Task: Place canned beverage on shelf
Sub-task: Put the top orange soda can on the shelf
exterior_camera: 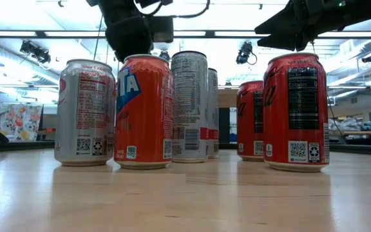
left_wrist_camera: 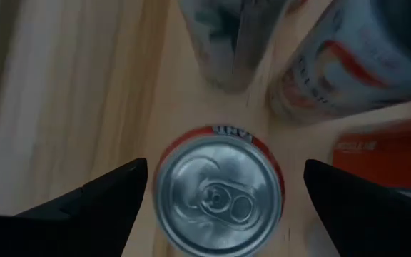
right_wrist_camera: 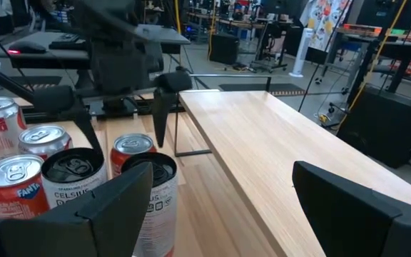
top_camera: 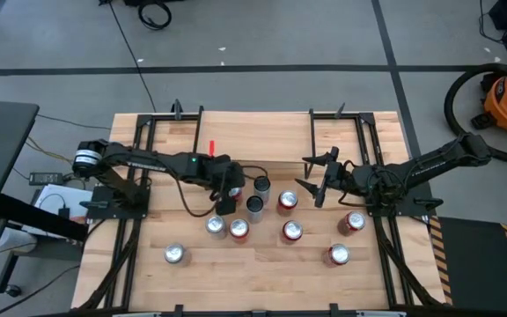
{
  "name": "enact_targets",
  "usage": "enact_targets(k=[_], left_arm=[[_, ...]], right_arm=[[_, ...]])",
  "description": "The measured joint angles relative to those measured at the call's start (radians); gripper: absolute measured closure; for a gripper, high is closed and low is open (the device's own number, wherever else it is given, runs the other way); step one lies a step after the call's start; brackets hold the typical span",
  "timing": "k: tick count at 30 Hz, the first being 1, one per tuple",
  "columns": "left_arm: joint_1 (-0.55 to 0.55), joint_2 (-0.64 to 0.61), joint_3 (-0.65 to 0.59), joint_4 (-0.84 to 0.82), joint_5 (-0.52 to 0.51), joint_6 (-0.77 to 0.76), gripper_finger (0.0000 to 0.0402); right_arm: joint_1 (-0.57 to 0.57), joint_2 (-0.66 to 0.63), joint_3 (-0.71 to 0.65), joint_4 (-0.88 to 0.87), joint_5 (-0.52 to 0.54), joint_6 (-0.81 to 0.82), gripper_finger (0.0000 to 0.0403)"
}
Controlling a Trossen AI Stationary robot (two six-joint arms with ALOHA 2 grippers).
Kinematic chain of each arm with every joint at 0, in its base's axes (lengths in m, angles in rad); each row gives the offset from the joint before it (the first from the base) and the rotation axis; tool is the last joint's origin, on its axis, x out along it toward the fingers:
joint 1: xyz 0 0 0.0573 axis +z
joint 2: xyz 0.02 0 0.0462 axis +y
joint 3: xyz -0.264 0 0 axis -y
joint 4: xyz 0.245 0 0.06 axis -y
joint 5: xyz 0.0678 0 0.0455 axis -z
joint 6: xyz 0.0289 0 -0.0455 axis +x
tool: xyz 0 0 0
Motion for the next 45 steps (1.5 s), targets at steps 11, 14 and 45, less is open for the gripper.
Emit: enact_targets(k=[11, 14, 45], left_arm=[[0.010, 0.028, 0.000, -0.033, 0.004, -0.208, 0.0013], [0.010, 0.036, 0.000, -0.040, -0.001, -0.248, 0.0019], [0.072, 0.043, 0.372, -0.447, 0.019, -0.003, 0.0102]], right_arm=[[0.000, 0.008, 0.000, 0.004, 0.000, 0.008, 0.0055], [0.000, 0.008, 0.000, 0.010, 0.000, 0.009, 0.0055], [0.000, 0.008, 0.000, 0.016, 0.000, 0.009, 0.0055]])
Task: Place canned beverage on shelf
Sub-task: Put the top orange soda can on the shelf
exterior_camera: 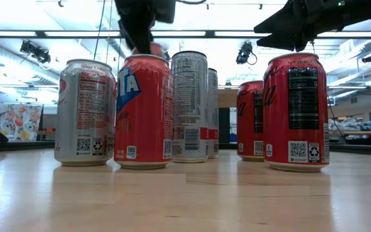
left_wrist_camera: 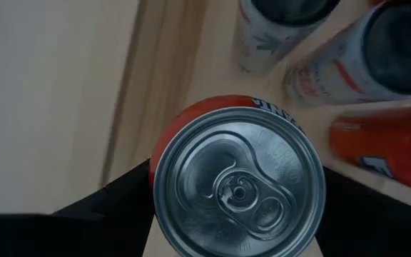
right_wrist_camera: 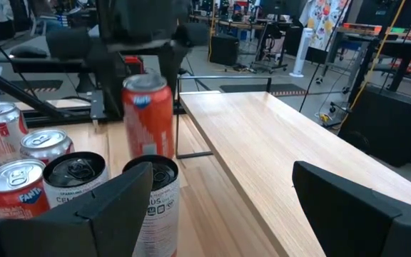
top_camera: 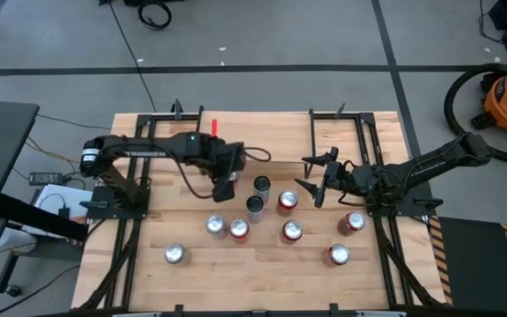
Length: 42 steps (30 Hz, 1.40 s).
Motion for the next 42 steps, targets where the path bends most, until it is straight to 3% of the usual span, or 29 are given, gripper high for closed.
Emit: enact_targets(k=[14, 21, 26, 30, 34, 42], left_arm=[[0.054, -0.011, 0.257, -0.126, 0.001, 0.081, 0.0103], [0.177, -0.027, 0.262, -0.149, 0.017, 0.172, 0.0103], [0.313, -0.017, 0.249, -0.149, 0.093, 0.288, 0.0103], [0.431, -0.018, 0.248, -0.156, 0.209, 0.411, 0.0103], [0.525, -0.016, 0.248, -0.179, 0.237, 0.536, 0.0103], [0.568, 0.024, 0.248, -0.169, 0.234, 0.578, 0.0075]], right_arm=[[0.000, 0.000, 0.000, 0.000, 0.000, 0.008, 0.0055], [0.000, 0.000, 0.000, -0.001, 0.000, 0.010, 0.0055], [0.000, 0.000, 0.000, 0.000, 0.000, 0.010, 0.0055], [0.000, 0.000, 0.000, 0.003, 0.000, 0.009, 0.0055], [0.000, 0.000, 0.000, 0.011, 0.000, 0.007, 0.0055], [0.000, 0.000, 0.000, 0.032, 0.000, -0.008, 0.0055]])
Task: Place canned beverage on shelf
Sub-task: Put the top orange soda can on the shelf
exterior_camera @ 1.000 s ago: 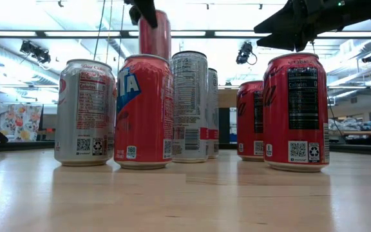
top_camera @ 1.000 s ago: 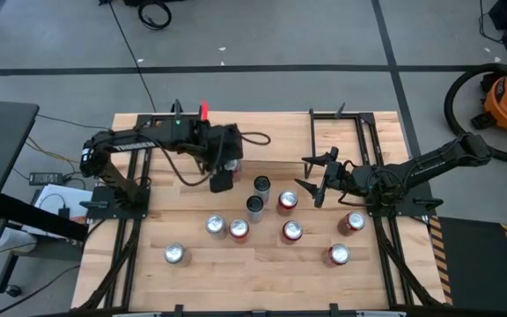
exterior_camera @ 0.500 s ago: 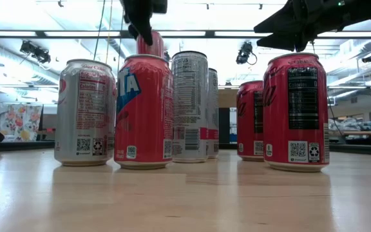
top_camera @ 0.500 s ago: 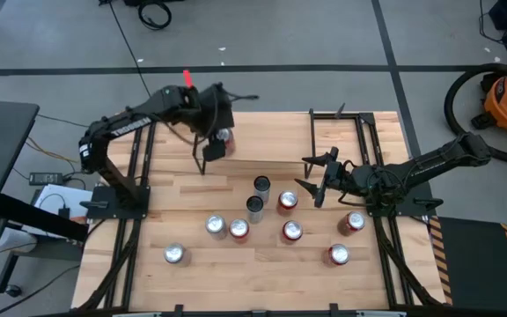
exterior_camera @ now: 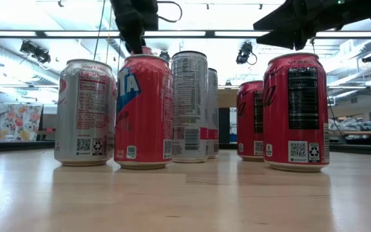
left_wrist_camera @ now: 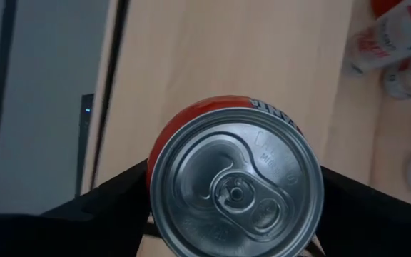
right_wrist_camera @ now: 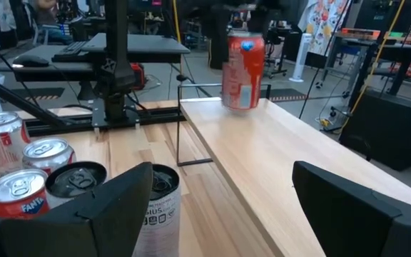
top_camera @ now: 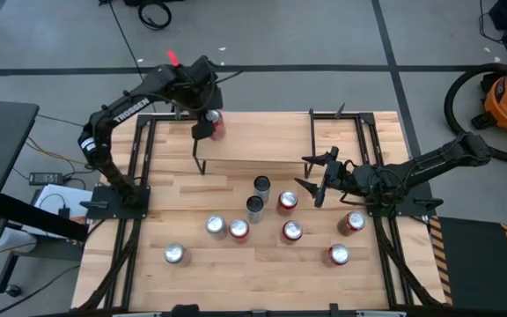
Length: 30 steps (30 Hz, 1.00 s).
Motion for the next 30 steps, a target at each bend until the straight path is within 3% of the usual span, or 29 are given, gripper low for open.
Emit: enact_targets(k=[7, 19, 30], left_arm=[[-0.022, 0.043, 0.007, 0.001, -0.028, -0.036, 0.0066], [-0.069, 0.059, 0.008, -0.003, -0.159, -0.067, 0.0004], [-0.112, 0.055, 0.178, -0.009, -0.215, -0.093, 0.0002]], right_arm=[[0.000, 0.000, 0.000, -0.001, -0.007, 0.000, 0.0055], [0.000, 0.000, 0.000, -0.002, -0.019, 0.003, 0.0055], [0.000, 0.000, 0.000, -0.002, -0.019, 0.004, 0.0055]])
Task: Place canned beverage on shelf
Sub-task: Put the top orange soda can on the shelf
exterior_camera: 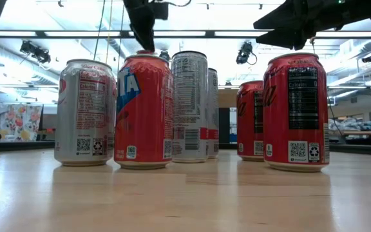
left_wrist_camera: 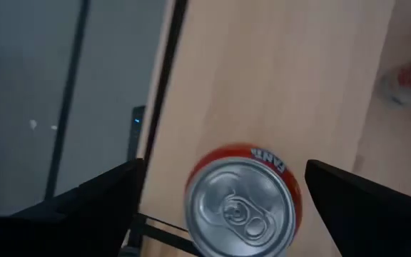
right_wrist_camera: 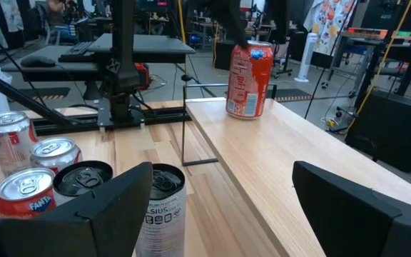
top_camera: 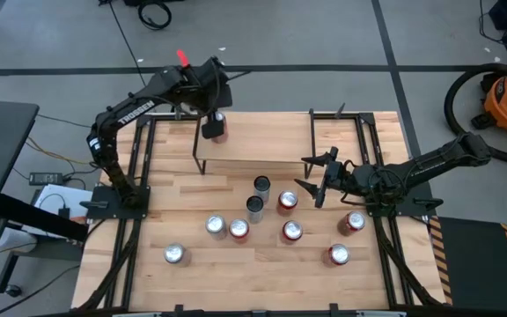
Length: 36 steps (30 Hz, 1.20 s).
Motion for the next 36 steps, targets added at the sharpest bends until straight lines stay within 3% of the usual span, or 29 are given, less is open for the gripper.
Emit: enact_targets(k=[7, 14, 36], left_arm=[[-0.044, 0.000, 0.020, -0.074, -0.047, -0.080, 0.0002], [-0.083, 0.000, -0.033, -0.082, -0.215, -0.110, 0.0001], [-0.080, 0.000, -0.050, -0.161, -0.424, -0.126, 0.0001]], right_arm=[[0.000, 0.000, 0.000, 0.000, 0.000, 0.004, 0.0055], [0.002, 0.000, 0.000, 0.000, -0.007, 0.014, 0.0055], [0.002, 0.000, 0.000, 0.007, -0.007, 0.016, 0.0055]])
